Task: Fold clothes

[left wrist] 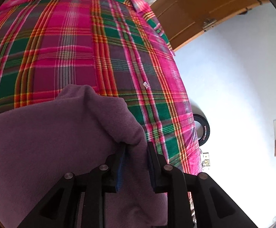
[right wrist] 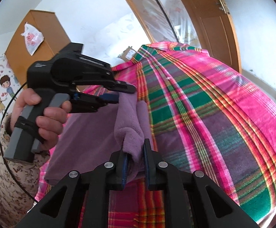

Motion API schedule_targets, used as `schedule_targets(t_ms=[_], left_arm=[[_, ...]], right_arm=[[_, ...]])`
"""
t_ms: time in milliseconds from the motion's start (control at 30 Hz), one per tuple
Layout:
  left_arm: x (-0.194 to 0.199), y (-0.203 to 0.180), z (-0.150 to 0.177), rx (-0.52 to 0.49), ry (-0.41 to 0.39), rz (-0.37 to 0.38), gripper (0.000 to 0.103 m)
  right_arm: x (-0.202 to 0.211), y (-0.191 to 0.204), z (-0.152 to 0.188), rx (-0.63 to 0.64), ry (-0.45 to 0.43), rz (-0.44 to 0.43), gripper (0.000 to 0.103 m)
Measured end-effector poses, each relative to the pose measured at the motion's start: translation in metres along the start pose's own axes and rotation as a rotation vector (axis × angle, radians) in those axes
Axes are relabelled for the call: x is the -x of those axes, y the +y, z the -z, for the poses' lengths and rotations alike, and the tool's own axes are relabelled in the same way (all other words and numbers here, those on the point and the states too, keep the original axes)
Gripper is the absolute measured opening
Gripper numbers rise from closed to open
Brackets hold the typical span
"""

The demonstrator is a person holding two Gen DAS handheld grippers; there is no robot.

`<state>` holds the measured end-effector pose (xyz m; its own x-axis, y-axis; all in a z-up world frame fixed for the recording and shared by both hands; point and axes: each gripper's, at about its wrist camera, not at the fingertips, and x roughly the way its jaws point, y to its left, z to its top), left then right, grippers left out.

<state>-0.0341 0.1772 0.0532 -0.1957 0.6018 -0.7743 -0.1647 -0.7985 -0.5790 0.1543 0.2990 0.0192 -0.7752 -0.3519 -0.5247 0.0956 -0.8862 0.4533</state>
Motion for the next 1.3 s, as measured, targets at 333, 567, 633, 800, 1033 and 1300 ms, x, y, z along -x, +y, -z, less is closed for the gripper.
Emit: schedule_targets(t_ms=[333, 567, 633, 800, 1033, 1300], left_arm=[[0.043, 0.007, 0.013, -0.055, -0.101, 0.003, 0.023], [0.076, 0.045, 0.027, -0.003, -0.171, -0.018, 0.023], [0.081, 0.058, 0.031, 0.02, -0.17, -0.022, 0.023], [0.099, 0.086, 0.044, 0.071, -0.195, -0.029, 0.023], [0.105, 0.102, 0.06, 0.082, -0.221, -0.075, 0.023], [0.098, 0.112, 0.079, 0.062, -0.216, -0.088, 0.023]], right_arm=[[0.005, -0.019, 0.002, -0.062, 0.025, 0.026, 0.023], [0.01, -0.016, 0.002, -0.02, 0.029, 0.078, 0.025], [0.02, -0.02, 0.0, -0.016, 0.006, 0.109, 0.025], [0.035, -0.015, -0.013, 0.048, -0.051, 0.15, 0.026], [0.007, 0.022, -0.023, 0.216, -0.015, 0.086, 0.026], [-0.013, 0.013, -0.005, 0.273, 0.067, 0.135, 0.026]])
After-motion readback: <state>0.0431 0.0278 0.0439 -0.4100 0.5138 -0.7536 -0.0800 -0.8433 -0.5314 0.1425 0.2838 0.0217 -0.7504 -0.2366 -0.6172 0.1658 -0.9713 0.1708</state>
